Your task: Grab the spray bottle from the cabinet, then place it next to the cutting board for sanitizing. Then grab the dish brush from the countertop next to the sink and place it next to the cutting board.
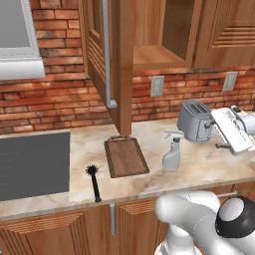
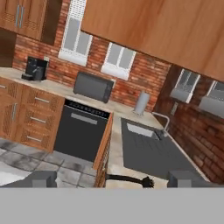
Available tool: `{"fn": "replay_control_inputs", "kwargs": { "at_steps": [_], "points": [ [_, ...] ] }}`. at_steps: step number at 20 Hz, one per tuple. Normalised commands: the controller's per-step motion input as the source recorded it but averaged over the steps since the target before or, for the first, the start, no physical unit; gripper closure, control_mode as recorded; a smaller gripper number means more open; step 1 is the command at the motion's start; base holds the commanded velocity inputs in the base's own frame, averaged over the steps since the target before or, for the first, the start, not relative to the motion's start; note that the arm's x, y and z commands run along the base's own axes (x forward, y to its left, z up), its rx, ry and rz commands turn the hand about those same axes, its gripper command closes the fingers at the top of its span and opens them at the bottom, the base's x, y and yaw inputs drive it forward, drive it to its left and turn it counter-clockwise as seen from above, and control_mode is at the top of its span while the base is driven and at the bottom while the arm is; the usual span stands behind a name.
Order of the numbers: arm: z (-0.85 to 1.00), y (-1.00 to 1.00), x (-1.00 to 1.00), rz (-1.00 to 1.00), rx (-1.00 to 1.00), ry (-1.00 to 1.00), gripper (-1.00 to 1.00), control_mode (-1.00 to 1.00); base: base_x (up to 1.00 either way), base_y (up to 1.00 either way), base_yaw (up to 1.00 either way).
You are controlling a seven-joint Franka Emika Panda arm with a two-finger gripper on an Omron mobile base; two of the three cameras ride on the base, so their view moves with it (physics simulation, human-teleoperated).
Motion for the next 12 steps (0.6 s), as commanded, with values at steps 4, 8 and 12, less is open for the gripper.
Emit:
{"fn": "replay_control_inputs", "kwargs": {
  "at_steps": [4,8,12],
  "points": [
    [0.98,0.38,-0.68,-0.03,0.01,-0.11,-1.0,-1.0,0.0,0.0,0.0],
    [0.67,0.61,-0.52,-0.01,0.04,-0.04,-1.0,-1.0,0.0,0.0,0.0],
    [0.38,0.71,-0.5,0.0,0.05,-0.01,-1.0,-1.0,0.0,0.0,0.0]
  ]
}}
